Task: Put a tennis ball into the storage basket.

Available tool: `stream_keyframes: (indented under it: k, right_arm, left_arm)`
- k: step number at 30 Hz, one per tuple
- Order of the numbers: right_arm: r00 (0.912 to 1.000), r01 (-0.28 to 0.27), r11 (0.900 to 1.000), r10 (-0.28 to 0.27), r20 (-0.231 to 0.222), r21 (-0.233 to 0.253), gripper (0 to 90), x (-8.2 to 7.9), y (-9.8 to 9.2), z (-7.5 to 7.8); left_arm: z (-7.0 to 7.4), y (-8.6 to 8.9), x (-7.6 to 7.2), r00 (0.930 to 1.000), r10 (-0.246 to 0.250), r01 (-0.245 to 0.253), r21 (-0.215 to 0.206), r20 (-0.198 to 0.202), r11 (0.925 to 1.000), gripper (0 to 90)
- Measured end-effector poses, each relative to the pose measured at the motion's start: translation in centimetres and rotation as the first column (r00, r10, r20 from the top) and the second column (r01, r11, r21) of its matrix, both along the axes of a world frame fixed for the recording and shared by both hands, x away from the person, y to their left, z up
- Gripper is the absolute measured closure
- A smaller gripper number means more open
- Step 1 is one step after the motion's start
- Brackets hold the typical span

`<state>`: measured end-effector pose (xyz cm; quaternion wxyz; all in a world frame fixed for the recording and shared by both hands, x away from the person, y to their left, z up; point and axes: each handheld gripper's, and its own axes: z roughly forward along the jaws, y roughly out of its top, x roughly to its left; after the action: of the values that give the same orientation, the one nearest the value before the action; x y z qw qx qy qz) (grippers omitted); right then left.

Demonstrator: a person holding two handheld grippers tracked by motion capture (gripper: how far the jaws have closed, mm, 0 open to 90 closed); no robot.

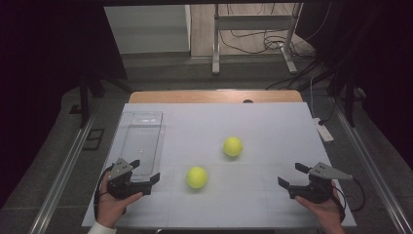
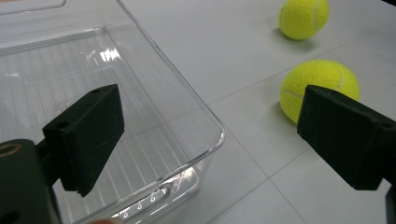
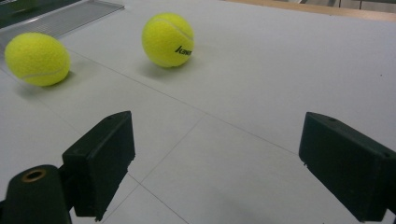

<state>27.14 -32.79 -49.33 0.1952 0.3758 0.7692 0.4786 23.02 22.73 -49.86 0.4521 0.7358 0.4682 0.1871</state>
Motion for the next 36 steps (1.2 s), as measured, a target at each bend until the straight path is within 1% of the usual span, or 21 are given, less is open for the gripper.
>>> stream_keyframes:
  k: [6,9,14,16,18,26,29,34,36]
  right_arm:
    - [1.0000,-0.004,1.000,0.004,0.006,0.001,11.5,0.11,0.20,0.15]
    - [1.0000,-0.008,1.000,0.008,0.002,-0.002,11.6,0.17,0.41,0.13]
    - [1.0000,-0.004,1.000,0.004,-0.003,-0.005,11.7,-0.01,0.49,0.06]
    - [1.0000,-0.002,1.000,0.002,0.000,-0.005,11.7,-0.23,0.41,0.10]
    - [1.0000,0.001,1.000,-0.001,-0.001,-0.007,11.8,-0.43,0.33,0.07]
    - [1.0000,-0.002,1.000,0.002,-0.001,-0.005,11.9,-0.29,0.24,0.01]
    - [0.9999,-0.010,1.000,0.010,-0.002,0.007,12.1,-0.18,0.35,0.04]
    - [0.9997,-0.024,1.000,0.024,-0.001,0.001,12.2,-0.26,0.70,0.14]
    - [0.9996,-0.028,1.000,0.028,0.000,0.001,12.2,-0.22,0.86,0.14]
  left_arm:
    - [0.05,0.06,-0.29,1.0000,0.007,-0.007,-0.001,0.002,1.0000,8.6]
    - [0.14,0.09,-0.40,0.9999,0.008,-0.008,-0.001,0.008,1.0000,8.7]
    - [0.21,-0.05,-0.39,0.9999,-0.002,0.002,0.003,0.012,1.0000,8.7]
    - [0.28,-0.16,-0.33,0.9999,-0.003,0.003,-0.005,0.013,1.0000,8.7]
    - [0.33,-0.24,-0.28,0.9998,-0.011,0.011,0.000,0.015,0.9999,8.6]
    - [0.33,-0.70,-0.25,0.9997,-0.021,0.021,0.007,0.013,0.9998,8.5]
    - [0.31,-0.79,-0.34,0.9997,-0.022,0.021,0.008,0.011,0.9997,8.5]
    - [0.49,-0.67,-0.64,0.9997,-0.019,0.019,0.011,0.015,0.9998,8.5]
    - [0.59,-0.59,-0.72,0.9998,-0.014,0.014,0.005,0.016,0.9999,8.5]
